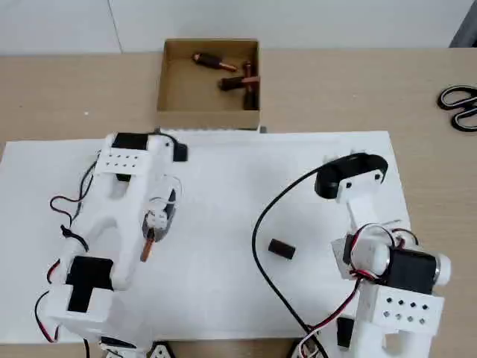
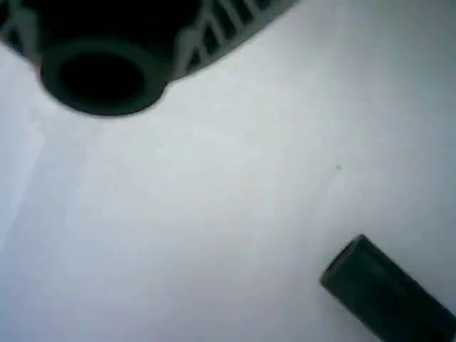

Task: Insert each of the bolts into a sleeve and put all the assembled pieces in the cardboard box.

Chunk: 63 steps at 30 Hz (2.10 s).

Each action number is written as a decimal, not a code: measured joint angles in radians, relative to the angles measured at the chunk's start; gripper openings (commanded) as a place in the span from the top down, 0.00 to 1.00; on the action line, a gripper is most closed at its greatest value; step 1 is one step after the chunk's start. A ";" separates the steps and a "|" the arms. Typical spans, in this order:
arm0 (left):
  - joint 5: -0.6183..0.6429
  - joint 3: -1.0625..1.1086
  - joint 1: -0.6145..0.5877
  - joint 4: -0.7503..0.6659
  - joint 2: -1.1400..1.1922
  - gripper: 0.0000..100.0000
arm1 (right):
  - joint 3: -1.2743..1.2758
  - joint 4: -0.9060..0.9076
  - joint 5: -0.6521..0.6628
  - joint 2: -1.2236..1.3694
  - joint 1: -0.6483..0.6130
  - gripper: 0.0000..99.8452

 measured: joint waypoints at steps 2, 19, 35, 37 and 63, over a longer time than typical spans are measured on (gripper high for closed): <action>-0.147 0.000 0.000 0.003 0.000 0.99 | 0.000 0.000 0.000 0.000 0.000 1.00; -0.451 0.000 0.002 -0.009 0.000 0.95 | 0.000 0.000 0.000 0.000 0.000 1.00; -0.473 0.000 0.002 -0.078 0.000 0.90 | 0.000 -0.009 0.000 0.000 0.000 1.00; -0.473 0.000 0.002 -0.084 0.000 0.90 | 0.000 -0.020 0.000 0.000 0.000 1.00; -0.473 0.107 0.020 -0.215 0.008 0.90 | 0.008 -0.043 0.000 0.000 -0.086 1.00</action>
